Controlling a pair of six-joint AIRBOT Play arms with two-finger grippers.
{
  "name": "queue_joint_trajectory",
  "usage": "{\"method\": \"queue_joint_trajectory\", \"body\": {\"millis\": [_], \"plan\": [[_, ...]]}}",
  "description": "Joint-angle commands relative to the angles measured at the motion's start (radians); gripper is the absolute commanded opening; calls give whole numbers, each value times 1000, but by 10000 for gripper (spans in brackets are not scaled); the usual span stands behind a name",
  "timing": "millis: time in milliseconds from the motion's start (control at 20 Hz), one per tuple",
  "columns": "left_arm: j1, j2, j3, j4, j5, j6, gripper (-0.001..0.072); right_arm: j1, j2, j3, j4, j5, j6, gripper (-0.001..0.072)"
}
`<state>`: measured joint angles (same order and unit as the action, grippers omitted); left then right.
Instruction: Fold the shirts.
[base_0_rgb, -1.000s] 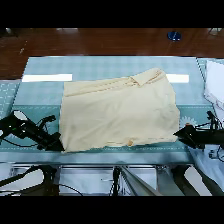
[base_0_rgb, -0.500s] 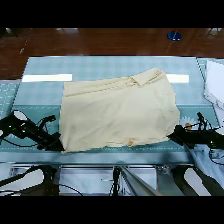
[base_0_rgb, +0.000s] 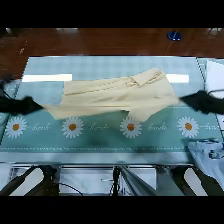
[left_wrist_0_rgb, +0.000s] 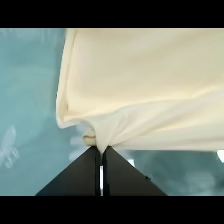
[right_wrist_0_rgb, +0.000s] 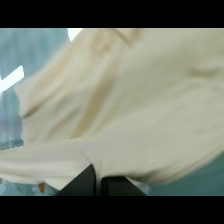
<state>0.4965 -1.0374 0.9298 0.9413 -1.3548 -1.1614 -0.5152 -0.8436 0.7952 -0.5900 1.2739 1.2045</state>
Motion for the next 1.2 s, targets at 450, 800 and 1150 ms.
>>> {"method": "queue_joint_trajectory", "body": {"millis": [450,800,1150], "plan": [[40,232,965,-287,4,-176,22,1,36,944,58,36,188,23],[41,246,1130,-67,-204,-299,22,1,36,1212,-245,151,347,24],[41,343,1130,17,-462,-293,20,1,85,1265,-441,436,327,23]]}}
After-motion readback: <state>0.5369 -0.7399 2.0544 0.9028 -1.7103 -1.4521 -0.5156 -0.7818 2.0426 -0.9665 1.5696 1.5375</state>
